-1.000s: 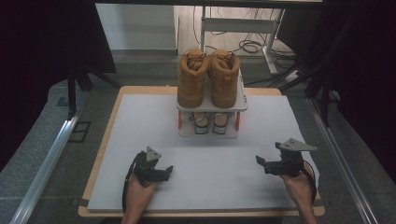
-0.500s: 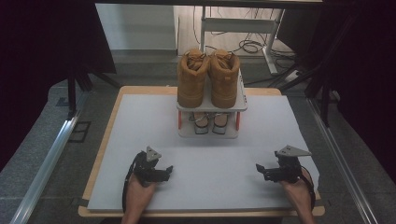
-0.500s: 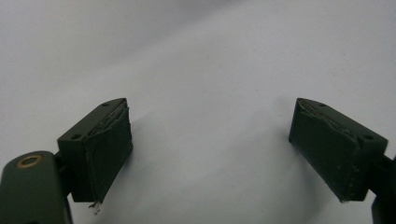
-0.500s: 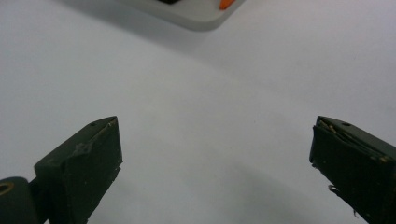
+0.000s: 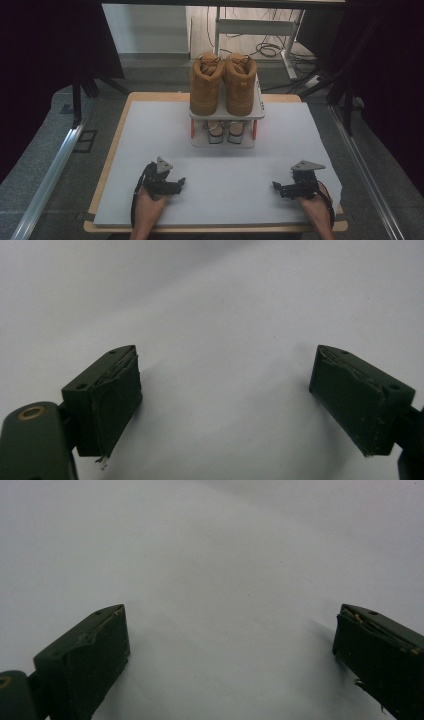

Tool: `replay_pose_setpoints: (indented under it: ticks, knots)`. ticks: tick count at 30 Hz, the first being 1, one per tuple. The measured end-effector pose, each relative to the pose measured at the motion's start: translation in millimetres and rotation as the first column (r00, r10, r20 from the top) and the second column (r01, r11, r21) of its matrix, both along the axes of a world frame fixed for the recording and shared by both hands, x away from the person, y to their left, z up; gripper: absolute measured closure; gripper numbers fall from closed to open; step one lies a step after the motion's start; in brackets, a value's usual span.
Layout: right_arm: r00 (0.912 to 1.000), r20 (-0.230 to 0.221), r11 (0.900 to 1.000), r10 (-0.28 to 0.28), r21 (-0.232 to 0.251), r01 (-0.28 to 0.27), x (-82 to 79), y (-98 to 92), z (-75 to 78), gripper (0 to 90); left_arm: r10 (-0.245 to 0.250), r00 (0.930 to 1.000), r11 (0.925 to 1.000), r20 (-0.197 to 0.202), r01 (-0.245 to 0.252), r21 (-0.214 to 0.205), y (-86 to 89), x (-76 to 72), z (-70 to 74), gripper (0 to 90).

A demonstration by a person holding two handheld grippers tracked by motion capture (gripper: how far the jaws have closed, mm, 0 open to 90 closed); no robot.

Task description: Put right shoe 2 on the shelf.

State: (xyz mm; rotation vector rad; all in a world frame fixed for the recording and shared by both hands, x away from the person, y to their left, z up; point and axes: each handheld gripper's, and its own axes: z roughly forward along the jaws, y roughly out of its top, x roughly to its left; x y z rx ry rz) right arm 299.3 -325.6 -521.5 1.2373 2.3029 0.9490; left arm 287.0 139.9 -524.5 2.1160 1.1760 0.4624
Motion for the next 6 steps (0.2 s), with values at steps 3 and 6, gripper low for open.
replay_pose_setpoints:
  ticks: [3, 6]
  knots:
    - [1.0000, 0.002, 1.0000, 0.000, -0.003, 0.000, -0.3, 0.3, -0.3, 1.1, 0.000, 1.0000, 1.0000, -0.001, 0.000, -0.001, 0.1, 0.1, 0.0, 12.9]
    - [1.0000, 0.002, 1.0000, 0.000, -0.003, 0.000, -0.3, 0.2, -0.4, 1.1, 0.000, 1.0000, 1.0000, -0.004, 0.000, -0.002, 0.3, 0.3, 0.0, 12.9]
